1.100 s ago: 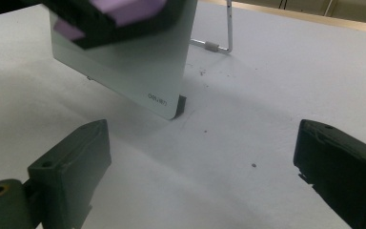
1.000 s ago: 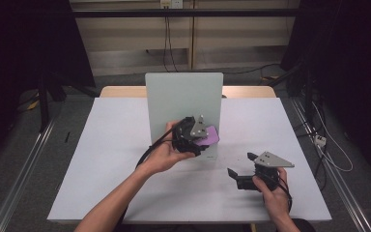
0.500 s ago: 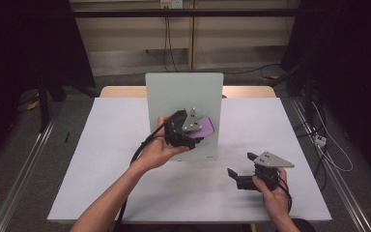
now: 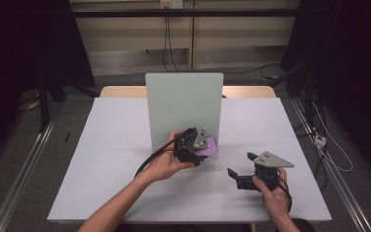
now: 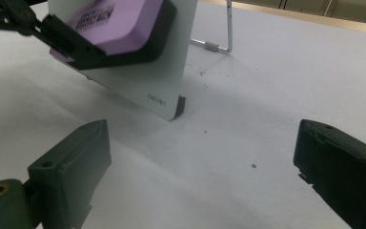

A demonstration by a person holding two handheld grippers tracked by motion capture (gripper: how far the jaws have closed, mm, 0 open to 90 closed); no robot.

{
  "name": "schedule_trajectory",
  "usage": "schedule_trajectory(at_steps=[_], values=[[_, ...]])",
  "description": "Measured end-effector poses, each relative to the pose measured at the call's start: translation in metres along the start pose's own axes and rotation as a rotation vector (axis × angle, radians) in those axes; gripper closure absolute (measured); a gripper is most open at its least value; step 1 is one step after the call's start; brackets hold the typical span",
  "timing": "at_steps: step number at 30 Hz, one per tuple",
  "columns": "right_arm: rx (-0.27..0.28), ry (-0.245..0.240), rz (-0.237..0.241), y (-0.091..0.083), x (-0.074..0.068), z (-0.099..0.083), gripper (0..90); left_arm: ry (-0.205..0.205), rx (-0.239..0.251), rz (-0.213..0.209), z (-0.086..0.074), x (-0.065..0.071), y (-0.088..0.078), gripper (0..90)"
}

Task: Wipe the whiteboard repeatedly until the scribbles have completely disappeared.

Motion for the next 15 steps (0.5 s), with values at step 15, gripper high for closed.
schedule_trajectory(at_steps=[15], values=[[0.0,0.002,0.0,0.0,0.0,0.0,5.6,-0.001,-0.053,-0.062,-0.007,0.008,0.011,40.9]])
Point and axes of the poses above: each handheld gripper's, and its own axes: y roughly forward along the jaws, z roughly out of its top, x roughly to its right, the point moved 2 cm from there along y, roughly forward along the jaws, and after that the axes turned 5 degrees about x, right-handed, at the moved point
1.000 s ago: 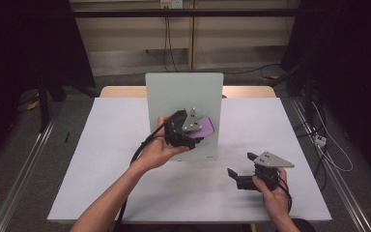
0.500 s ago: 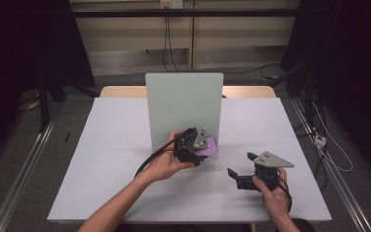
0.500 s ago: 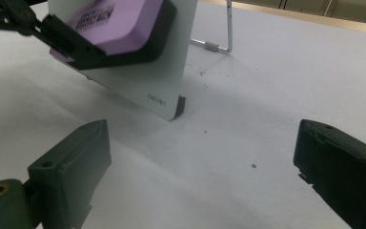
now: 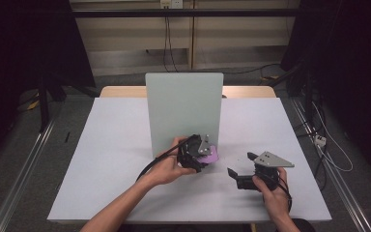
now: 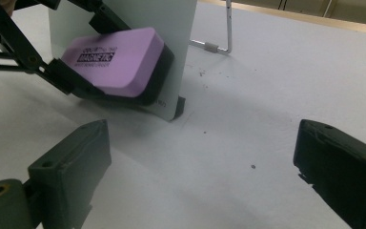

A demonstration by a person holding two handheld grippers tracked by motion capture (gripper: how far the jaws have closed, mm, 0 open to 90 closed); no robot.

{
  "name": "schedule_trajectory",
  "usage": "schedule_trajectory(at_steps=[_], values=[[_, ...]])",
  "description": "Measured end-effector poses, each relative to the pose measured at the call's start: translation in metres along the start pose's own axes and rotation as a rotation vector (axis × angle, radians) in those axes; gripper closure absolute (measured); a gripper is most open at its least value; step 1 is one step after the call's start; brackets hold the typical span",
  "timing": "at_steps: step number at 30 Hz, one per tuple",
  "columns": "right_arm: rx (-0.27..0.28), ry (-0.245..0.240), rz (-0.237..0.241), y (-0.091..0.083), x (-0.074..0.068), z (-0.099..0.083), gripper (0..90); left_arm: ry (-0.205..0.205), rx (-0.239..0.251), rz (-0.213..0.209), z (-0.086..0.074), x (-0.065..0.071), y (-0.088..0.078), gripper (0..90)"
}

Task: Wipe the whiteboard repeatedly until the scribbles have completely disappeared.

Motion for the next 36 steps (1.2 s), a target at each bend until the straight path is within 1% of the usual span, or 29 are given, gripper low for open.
schedule_trajectory(at_steps=[2,3,4,6,7,9,12,14,15,16,18,19,20,21,24,25,26,30,32,34,35,36], values=[[0.002,-0.003,0.0,0.0,0.0,0.0,5.6,-0.006,0.01,0.016,-0.001,-0.004,-0.007,40.9],[0.001,-0.002,-0.001,0.0,0.0,0.0,5.6,-0.017,0.021,0.016,-0.002,-0.007,-0.011,40.9],[0.002,-0.005,0.0,0.0,0.0,0.0,5.6,-0.023,0.026,0.026,-0.002,-0.008,-0.014,40.9],[0.002,-0.007,0.001,0.001,0.0,0.0,5.6,-0.048,0.061,0.053,-0.004,-0.012,-0.022,40.9],[0.001,-0.006,0.0,0.001,0.0,0.0,5.6,-0.053,0.068,0.058,-0.004,-0.014,-0.025,40.9],[0.001,-0.003,-0.002,0.001,0.0,0.0,5.7,-0.076,0.089,0.063,-0.005,-0.018,-0.03,40.9],[-0.001,-0.005,-0.001,0.002,-0.001,0.0,5.7,-0.09,0.108,0.082,-0.006,-0.021,-0.038,40.9],[-0.004,-0.003,-0.001,0.002,-0.001,0.0,5.7,-0.094,0.108,0.083,-0.007,-0.023,-0.04,40.9],[-0.002,-0.004,-0.002,0.003,0.0,0.0,5.7,-0.094,0.088,0.077,-0.007,-0.023,-0.042,40.9],[0.0,-0.004,-0.001,0.003,0.0,0.0,5.7,-0.1,0.112,0.083,-0.008,-0.023,-0.042,41.0],[-0.002,0.001,-0.002,0.004,0.0,0.001,5.7,-0.108,0.12,0.088,-0.01,-0.023,-0.044,41.0],[-0.003,0.005,-0.002,0.004,0.0,0.001,5.7,-0.113,0.114,0.087,-0.01,-0.024,-0.046,40.9],[-0.002,0.007,-0.001,0.005,0.0,0.001,5.7,-0.121,0.124,0.091,-0.011,-0.024,-0.047,40.9],[-0.003,0.009,0.001,0.005,0.0,0.001,5.7,-0.124,0.128,0.083,-0.012,-0.024,-0.049,40.9],[-0.004,0.008,0.001,0.006,0.0,0.001,5.8,-0.133,0.14,0.081,-0.013,-0.025,-0.055,40.9],[-0.005,0.007,0.0,0.006,0.0,0.001,5.8,-0.137,0.15,0.08,-0.014,-0.025,-0.056,40.9],[-0.003,0.007,0.0,0.006,0.0,0.001,5.8,-0.149,0.151,0.079,-0.015,-0.025,-0.059,40.9],[-0.003,0.005,0.001,0.006,0.0,0.0,5.8,-0.167,0.164,0.068,-0.021,-0.027,-0.067,40.9],[-0.004,0.006,0.001,0.006,-0.001,0.0,5.8,-0.187,0.168,0.065,-0.023,-0.027,-0.071,40.9],[-0.007,0.006,0.001,0.005,-0.001,0.0,5.7,-0.212,0.177,0.053,-0.027,-0.029,-0.076,40.9],[-0.005,0.005,0.004,0.005,-0.001,0.0,5.7,-0.221,0.188,0.052,-0.029,-0.029,-0.077,40.9],[-0.004,0.003,0.005,0.004,-0.001,0.0,5.7,-0.225,0.186,0.054,-0.031,-0.029,-0.078,40.9]])
Point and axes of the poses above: each handheld gripper's, and its own axes: y roughly forward along the jaws, z roughly out of its top, x roughly to its right, the point moved 2 cm from there along y, roughly forward along the jaws, and after that the axes turned 5 degrees about x, right-handed, at the moved point
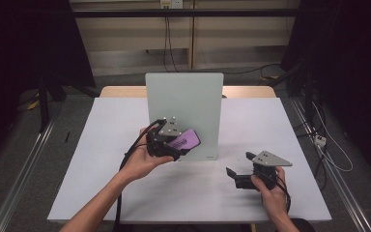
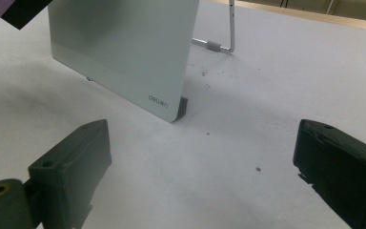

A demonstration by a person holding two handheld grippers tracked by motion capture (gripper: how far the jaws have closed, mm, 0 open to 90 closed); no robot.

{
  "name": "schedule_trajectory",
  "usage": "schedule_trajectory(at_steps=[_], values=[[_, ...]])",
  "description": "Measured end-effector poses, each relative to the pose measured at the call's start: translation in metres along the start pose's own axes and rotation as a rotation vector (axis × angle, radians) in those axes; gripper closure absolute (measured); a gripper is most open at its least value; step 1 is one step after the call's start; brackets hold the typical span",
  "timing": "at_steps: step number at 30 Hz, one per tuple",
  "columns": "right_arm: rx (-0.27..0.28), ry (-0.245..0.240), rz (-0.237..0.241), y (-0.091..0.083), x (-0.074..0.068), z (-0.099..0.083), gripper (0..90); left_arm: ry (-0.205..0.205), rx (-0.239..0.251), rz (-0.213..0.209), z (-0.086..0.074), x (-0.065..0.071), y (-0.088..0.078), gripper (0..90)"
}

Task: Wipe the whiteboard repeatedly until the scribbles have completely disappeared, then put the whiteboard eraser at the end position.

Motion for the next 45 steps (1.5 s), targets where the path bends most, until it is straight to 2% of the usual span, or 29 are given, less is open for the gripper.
schedule_trajectory(at_steps=[2,6,8,12,13,15,17,21,22,27,32,34,36,37,42,45], values=[[0.001,-0.001,0.002,0.0,0.0,0.0,5.6,-0.014,0.001,-0.021,-0.003,0.0,-0.002,40.9],[0.001,-0.003,0.004,0.0,0.0,0.0,5.7,-0.016,-0.017,-0.016,-0.008,0.002,-0.007,40.9],[0.004,0.003,0.0,-0.001,0.0,0.001,5.6,-0.019,-0.008,-0.017,-0.009,0.003,-0.01,40.9],[0.003,0.013,-0.013,-0.001,0.003,0.001,5.6,-0.032,-0.005,-0.037,-0.012,0.004,-0.015,40.9],[0.003,0.013,-0.014,0.0,0.003,0.001,5.6,-0.034,-0.008,-0.055,-0.012,0.004,-0.016,40.9],[0.002,0.01,-0.016,0.0,0.002,0.0,5.7,-0.04,-0.004,-0.052,-0.013,0.005,-0.017,40.9],[0.001,0.012,-0.017,0.0,0.002,0.0,5.7,-0.06,-0.011,-0.054,-0.014,0.006,-0.018,40.9],[0.001,0.004,-0.014,-0.001,0.002,0.0,5.7,-0.063,-0.032,-0.064,-0.014,0.009,-0.019,40.9],[-0.001,0.004,-0.012,-0.001,0.002,0.0,5.7,-0.064,-0.03,-0.059,-0.014,0.011,-0.018,40.9],[0.005,0.002,-0.008,-0.003,0.002,-0.001,5.3,-0.053,-0.062,-0.103,-0.019,0.021,-0.012,40.9],[0.002,0.002,0.0,-0.004,0.002,-0.001,5.4,-0.053,-0.09,-0.128,-0.021,0.026,-0.01,40.9],[0.007,0.006,0.001,-0.004,0.003,-0.001,5.4,-0.063,-0.084,-0.123,-0.021,0.029,-0.008,40.9],[0.007,0.007,0.002,-0.005,0.003,-0.002,5.4,-0.073,-0.084,-0.141,-0.021,0.032,-0.006,40.9],[0.006,0.007,0.002,-0.005,0.003,-0.002,5.4,-0.059,-0.097,-0.148,-0.022,0.035,-0.003,40.9],[0.008,0.008,0.009,-0.005,0.002,-0.002,5.4,-0.043,-0.13,-0.163,-0.022,0.042,0.001,40.9],[0.01,0.012,0.007,-0.004,0.003,-0.002,5.4,-0.044,-0.137,-0.181,-0.023,0.045,0.002,40.9]])
Point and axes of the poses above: each handheld gripper's, and its own axes: y roughly forward along the jaws, z roughly out of its top, x roughly to its right, the point moved 2 cm from there along y, roughly forward along the jaws, and after that the axes turned 5 degrees about x, right-handed, at the moved point
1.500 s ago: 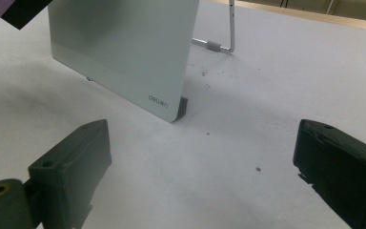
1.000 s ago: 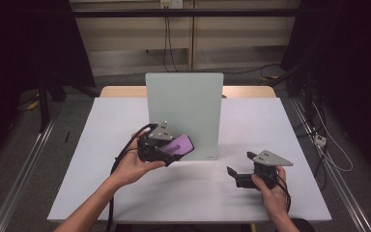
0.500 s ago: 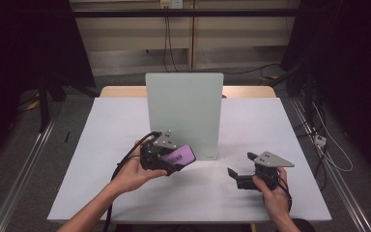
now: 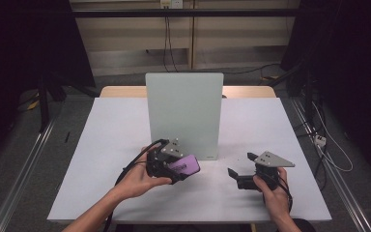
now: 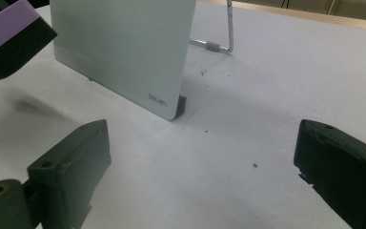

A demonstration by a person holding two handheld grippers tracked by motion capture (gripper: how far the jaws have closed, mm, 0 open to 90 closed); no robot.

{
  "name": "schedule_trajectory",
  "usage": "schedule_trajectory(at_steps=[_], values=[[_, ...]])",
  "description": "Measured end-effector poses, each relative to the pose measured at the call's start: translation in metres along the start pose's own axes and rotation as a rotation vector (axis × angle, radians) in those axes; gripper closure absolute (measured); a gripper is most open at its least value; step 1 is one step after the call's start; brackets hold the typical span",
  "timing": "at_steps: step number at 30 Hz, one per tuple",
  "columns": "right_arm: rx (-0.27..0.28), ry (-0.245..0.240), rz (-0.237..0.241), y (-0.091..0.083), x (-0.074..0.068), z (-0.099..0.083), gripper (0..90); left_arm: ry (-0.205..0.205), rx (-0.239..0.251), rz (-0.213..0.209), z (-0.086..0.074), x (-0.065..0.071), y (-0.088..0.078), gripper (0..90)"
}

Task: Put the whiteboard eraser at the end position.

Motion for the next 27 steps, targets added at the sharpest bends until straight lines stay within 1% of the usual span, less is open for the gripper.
schedule_trajectory(at_steps=[3,7,8,9,10,11,13,14,15,16,17,19,21,23,25,26,27], values=[[-0.001,0.0,0.0,0.0,0.0,0.0,5.4,-0.002,-0.02,-0.016,-0.002,0.003,0.005,40.9],[0.0,-0.002,0.0,0.0,0.0,0.0,5.4,-0.003,-0.04,-0.025,-0.003,0.005,0.01,40.9],[0.0,-0.003,0.0,0.0,0.0,0.0,5.4,0.002,-0.055,-0.03,-0.003,0.005,0.009,40.9],[-0.002,-0.006,0.0,0.0,0.0,0.0,5.4,-0.002,-0.046,-0.033,-0.004,0.006,0.011,40.9],[-0.003,-0.008,0.0,0.0,0.0,0.0,5.4,-0.002,-0.047,-0.058,-0.004,0.007,0.012,40.9],[-0.003,-0.008,-0.002,0.0,0.0,0.0,5.4,0.004,-0.055,-0.043,-0.004,0.008,0.013,40.9],[-0.002,-0.007,-0.004,0.0,0.0,0.001,5.4,0.002,-0.054,-0.062,-0.004,0.011,0.015,40.9],[-0.003,-0.007,-0.005,0.001,0.0,0.001,5.4,0.008,-0.06,-0.056,-0.005,0.012,0.016,40.9],[-0.005,-0.009,-0.008,0.001,0.0,0.001,5.4,0.006,-0.063,-0.073,-0.005,0.012,0.017,40.8],[-0.004,-0.007,-0.008,0.001,-0.001,0.001,5.4,0.006,-0.067,-0.061,-0.005,0.013,0.018,40.9],[-0.004,-0.007,-0.008,0.001,-0.001,0.001,5.4,0.003,-0.064,-0.071,-0.006,0.014,0.02,40.9],[-0.005,-0.008,-0.009,0.001,-0.001,0.001,5.4,0.005,-0.083,-0.085,-0.007,0.014,0.021,40.8],[-0.007,-0.009,-0.006,0.001,-0.002,0.001,5.4,0.009,-0.085,-0.075,-0.006,0.015,0.023,40.8],[-0.006,-0.01,-0.007,0.001,-0.002,0.001,5.4,0.006,-0.09,-0.076,-0.006,0.015,0.024,40.8],[-0.008,-0.01,-0.008,0.001,-0.002,0.001,5.4,-0.002,-0.098,-0.108,-0.006,0.014,0.026,40.8],[-0.008,-0.01,-0.007,0.001,-0.002,0.001,5.4,-0.003,-0.097,-0.095,-0.007,0.015,0.028,40.8],[-0.008,-0.01,-0.008,0.0,-0.002,0.001,5.4,-0.002,-0.103,-0.099,-0.007,0.016,0.03,40.8]])
Point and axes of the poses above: each handheld gripper's, and its own axes: y roughly forward along the jaws, z roughly out of its top, x roughly to its right, the point moved 2 cm from there along y, roughly forward along the jaws, and after that the axes turned 5 degrees about x, right-handed, at the moved point
